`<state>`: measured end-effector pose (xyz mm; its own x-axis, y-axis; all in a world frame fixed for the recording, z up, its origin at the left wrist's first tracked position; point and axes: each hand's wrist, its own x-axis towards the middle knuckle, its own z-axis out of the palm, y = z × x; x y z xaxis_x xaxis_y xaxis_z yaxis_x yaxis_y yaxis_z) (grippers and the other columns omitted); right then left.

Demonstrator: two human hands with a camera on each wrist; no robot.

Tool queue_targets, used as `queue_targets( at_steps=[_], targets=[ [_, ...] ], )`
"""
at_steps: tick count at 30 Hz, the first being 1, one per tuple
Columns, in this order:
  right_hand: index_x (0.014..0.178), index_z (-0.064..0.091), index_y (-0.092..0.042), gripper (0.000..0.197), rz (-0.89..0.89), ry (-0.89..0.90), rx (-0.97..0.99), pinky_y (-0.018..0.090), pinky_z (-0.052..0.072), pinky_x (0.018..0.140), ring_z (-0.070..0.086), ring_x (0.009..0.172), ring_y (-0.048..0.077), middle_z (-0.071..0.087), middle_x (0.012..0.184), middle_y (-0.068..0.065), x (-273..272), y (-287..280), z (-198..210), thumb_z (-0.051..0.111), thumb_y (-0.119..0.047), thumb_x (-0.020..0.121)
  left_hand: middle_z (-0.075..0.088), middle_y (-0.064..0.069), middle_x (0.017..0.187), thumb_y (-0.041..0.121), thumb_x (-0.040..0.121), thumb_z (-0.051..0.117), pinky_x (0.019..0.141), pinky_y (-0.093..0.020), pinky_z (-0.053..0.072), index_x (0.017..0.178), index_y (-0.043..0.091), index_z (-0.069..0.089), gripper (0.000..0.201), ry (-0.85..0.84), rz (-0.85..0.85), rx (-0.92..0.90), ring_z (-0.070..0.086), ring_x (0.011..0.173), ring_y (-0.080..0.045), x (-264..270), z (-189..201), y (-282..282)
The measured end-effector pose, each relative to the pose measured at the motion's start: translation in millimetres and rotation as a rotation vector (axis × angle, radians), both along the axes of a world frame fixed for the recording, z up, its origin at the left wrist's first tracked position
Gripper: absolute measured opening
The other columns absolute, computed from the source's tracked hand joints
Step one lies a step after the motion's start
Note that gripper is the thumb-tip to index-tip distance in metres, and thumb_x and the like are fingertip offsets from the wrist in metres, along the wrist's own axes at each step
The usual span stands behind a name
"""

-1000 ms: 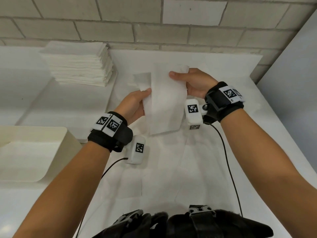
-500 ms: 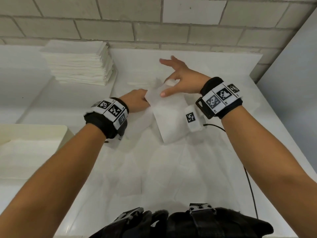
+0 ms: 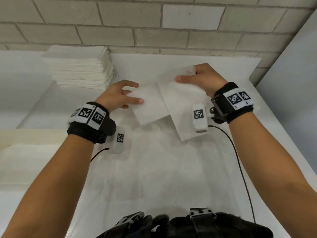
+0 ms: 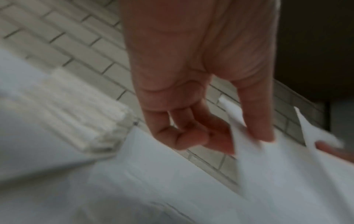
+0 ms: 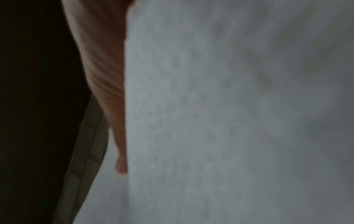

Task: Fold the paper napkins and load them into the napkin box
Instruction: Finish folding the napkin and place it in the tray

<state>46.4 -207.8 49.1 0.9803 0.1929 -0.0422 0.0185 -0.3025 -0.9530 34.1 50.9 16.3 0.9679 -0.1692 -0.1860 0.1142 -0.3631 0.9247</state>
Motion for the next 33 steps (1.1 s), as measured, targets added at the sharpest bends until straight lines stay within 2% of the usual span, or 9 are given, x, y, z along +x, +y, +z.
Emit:
queue_targets(
  at_steps=[4, 7, 9, 13, 16, 19, 21, 27, 33],
  targets=[
    [0.098, 0.067, -0.006, 0.015, -0.033, 0.076, 0.223, 0.021, 0.055, 0.071, 0.07, 0.081, 0.01, 0.074, 0.088, -0.002, -4, 1, -10, 0.067, -0.007, 0.083, 0.072, 0.003, 0.096, 0.01, 0.082, 0.068, 0.083, -0.03, 0.054, 0.102, 0.017, 0.065, 0.021, 0.032, 0.093, -0.313, 0.066, 0.097, -0.019, -2, -5, -10],
    [0.11, 0.067, -0.008, 0.033, 0.153, -0.017, -0.266, 0.02, 0.037, 0.101, 0.05, 0.119, 0.006, 0.051, 0.136, -0.005, -1, 5, -8, 0.073, -0.019, 0.079, 0.07, -0.007, 0.102, 0.013, 0.084, 0.067, 0.085, -0.033, 0.054, 0.106, 0.007, 0.067, 0.022, -0.067, 0.067, -0.144, 0.066, 0.098, -0.025, 3, 5, -19],
    [0.099, 0.071, -0.012, 0.024, 0.285, -0.064, -0.422, 0.018, 0.027, 0.103, 0.037, 0.128, 0.002, 0.037, 0.146, -0.013, 1, 12, -1, 0.074, -0.023, 0.078, 0.069, -0.009, 0.1, 0.015, 0.085, 0.066, 0.085, -0.033, 0.051, 0.105, 0.004, 0.066, 0.022, -0.166, -0.061, 0.068, 0.065, 0.091, -0.023, 4, 17, -25],
    [0.088, 0.071, -0.005, 0.02, 0.329, -0.084, -0.353, 0.028, 0.045, 0.083, 0.059, 0.092, 0.013, 0.065, 0.102, 0.006, 2, 31, 10, 0.076, -0.019, 0.075, 0.063, 0.003, 0.083, 0.017, 0.088, 0.063, 0.071, -0.021, 0.047, 0.099, 0.015, 0.067, 0.012, -0.282, -0.289, 0.309, 0.058, 0.074, -0.011, 2, 43, -39],
    [0.071, 0.066, -0.001, 0.016, 0.2, -0.149, -0.158, 0.025, 0.046, 0.067, 0.059, 0.066, 0.012, 0.064, 0.069, 0.0, 5, 32, 13, 0.075, -0.013, 0.077, 0.068, 0.002, 0.101, 0.04, 0.086, 0.06, 0.08, -0.029, 0.052, 0.106, 0.027, 0.063, 0.024, -0.319, -0.057, 0.053, 0.064, 0.091, -0.014, 8, 49, -32],
    [0.089, 0.069, 0.0, 0.019, 0.033, -0.126, 0.131, 0.036, 0.055, 0.079, 0.068, 0.084, 0.024, 0.071, 0.093, 0.011, 8, 27, 9, 0.075, -0.014, 0.077, 0.066, 0.0, 0.101, 0.063, 0.085, 0.047, 0.079, -0.032, 0.055, 0.121, 0.024, 0.051, 0.053, -0.082, 0.156, -0.394, 0.066, 0.096, -0.02, 7, 39, -24],
    [0.094, 0.067, 0.0, 0.022, -0.049, -0.097, 0.239, 0.038, 0.055, 0.082, 0.067, 0.088, 0.027, 0.069, 0.098, 0.015, 10, 30, 3, 0.074, -0.013, 0.078, 0.068, 0.001, 0.103, 0.077, 0.065, 0.057, 0.077, -0.032, 0.056, 0.115, 0.027, 0.054, 0.071, 0.047, -0.009, -0.349, 0.068, 0.099, -0.021, -1, 24, -32],
    [0.104, 0.065, -0.001, 0.029, -0.12, -0.019, 0.278, 0.045, 0.054, 0.086, 0.067, 0.096, 0.03, 0.069, 0.105, 0.017, 11, 50, -14, 0.073, -0.013, 0.079, 0.063, -0.01, 0.122, 0.015, 0.091, 0.058, 0.09, -0.034, 0.053, 0.127, 0.006, 0.053, 0.037, 0.082, -0.037, -0.469, 0.064, 0.107, -0.022, -3, 0, -69],
    [0.123, 0.045, -0.022, 0.045, -0.044, 0.064, -0.113, 0.033, 0.056, 0.076, 0.062, 0.092, 0.016, 0.06, 0.106, 0.004, 8, 5, -15, 0.065, -0.037, 0.085, 0.068, -0.009, 0.112, 0.012, 0.084, 0.069, 0.084, -0.037, 0.056, 0.118, 0.005, 0.058, 0.037, 0.088, 0.175, -0.468, 0.069, 0.097, -0.022, 6, -19, -51]
  ],
)
